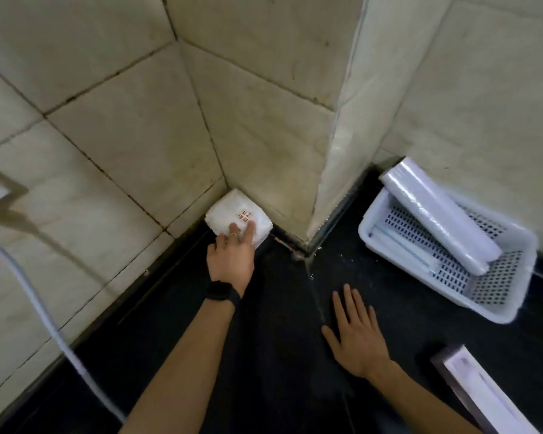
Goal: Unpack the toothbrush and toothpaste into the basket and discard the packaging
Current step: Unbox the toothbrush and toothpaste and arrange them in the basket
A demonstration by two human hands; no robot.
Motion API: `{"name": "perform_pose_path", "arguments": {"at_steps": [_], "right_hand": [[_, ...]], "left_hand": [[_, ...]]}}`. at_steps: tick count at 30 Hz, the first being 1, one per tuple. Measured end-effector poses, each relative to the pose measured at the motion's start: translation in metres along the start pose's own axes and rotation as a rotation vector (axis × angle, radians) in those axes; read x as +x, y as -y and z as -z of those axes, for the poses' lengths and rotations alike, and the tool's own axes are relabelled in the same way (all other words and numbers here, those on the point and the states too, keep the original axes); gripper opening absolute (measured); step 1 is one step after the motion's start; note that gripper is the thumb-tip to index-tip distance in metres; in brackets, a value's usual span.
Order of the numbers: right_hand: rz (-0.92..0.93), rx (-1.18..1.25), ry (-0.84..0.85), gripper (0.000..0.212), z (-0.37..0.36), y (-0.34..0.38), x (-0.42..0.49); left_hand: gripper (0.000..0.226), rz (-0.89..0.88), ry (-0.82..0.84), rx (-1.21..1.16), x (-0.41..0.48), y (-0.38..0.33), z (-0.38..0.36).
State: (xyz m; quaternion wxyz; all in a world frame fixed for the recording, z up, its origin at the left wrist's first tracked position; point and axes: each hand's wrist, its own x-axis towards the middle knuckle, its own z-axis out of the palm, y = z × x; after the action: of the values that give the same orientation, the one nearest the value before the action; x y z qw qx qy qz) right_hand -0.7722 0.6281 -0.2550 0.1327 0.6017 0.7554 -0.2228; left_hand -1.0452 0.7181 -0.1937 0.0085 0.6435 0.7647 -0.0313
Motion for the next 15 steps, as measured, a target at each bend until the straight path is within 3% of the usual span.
{"name": "perform_pose_path", "arguments": {"at_steps": [7,15], "right_hand": [[0.047,-0.001,0.003,0.075,-0.018,-0.02,0.002],[0.058,0.024,0.049,0.084,-0.014,-0.019,0.003]], "left_hand": [[0.052,0.057,-0.04,-0.128,0.005,-0.007,-0.017],[0.053,0.131,-0.022,-0.177,0.003,-0.002,-0.013]]}}
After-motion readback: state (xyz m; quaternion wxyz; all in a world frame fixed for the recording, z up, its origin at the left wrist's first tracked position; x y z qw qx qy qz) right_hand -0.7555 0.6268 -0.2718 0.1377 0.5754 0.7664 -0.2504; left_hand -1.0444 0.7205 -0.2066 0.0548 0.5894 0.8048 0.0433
